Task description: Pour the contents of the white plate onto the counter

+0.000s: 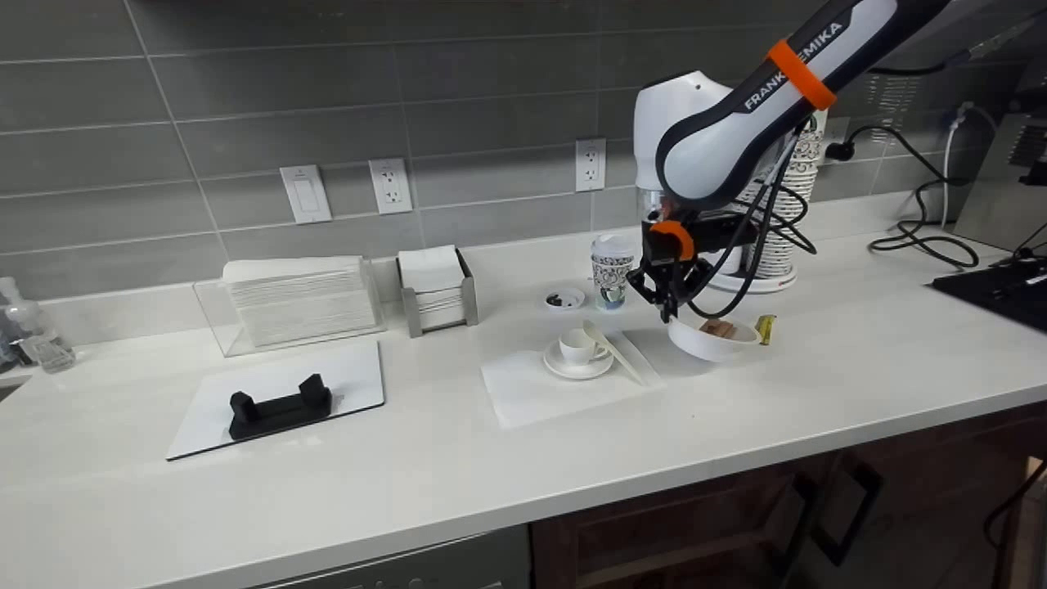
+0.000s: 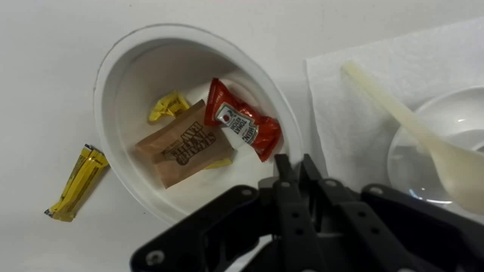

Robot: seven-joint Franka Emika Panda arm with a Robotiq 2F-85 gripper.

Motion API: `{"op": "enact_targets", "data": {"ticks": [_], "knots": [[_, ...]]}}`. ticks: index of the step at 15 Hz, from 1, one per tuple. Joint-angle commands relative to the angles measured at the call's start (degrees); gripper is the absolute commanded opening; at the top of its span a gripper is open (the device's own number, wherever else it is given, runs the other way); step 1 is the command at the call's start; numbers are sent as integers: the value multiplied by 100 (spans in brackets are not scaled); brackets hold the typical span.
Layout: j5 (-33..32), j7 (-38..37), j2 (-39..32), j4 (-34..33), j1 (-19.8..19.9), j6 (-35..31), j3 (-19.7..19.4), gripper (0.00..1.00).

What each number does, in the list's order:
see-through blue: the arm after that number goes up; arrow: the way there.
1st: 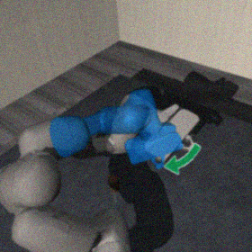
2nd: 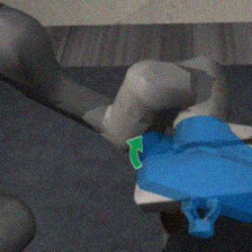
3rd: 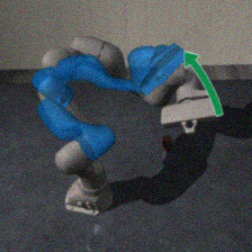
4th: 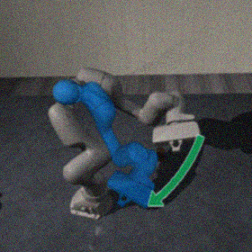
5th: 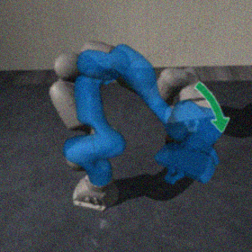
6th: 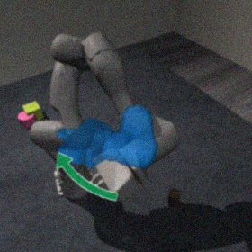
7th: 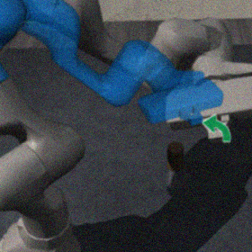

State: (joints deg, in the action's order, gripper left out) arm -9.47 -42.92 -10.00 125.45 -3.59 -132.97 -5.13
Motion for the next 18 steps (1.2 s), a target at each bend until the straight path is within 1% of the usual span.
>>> {"op": "enact_targets", "data": {"ticks": [1,4,7,9,12,15,18], "knots": [[-151,35,619,355,159,68,-72,2],[83,618,961,497,422,58,-101,2],[350,1432,1273,626,728,80,-191,2],[695,2094,1468,678,915,177,-284,2],[1357,3296,1687,668,1122,488,-459,2],[1889,4327,1721,545,1228,921,-639,2],[2523,5302,1686,474,1276,1116,-830,2]]}}
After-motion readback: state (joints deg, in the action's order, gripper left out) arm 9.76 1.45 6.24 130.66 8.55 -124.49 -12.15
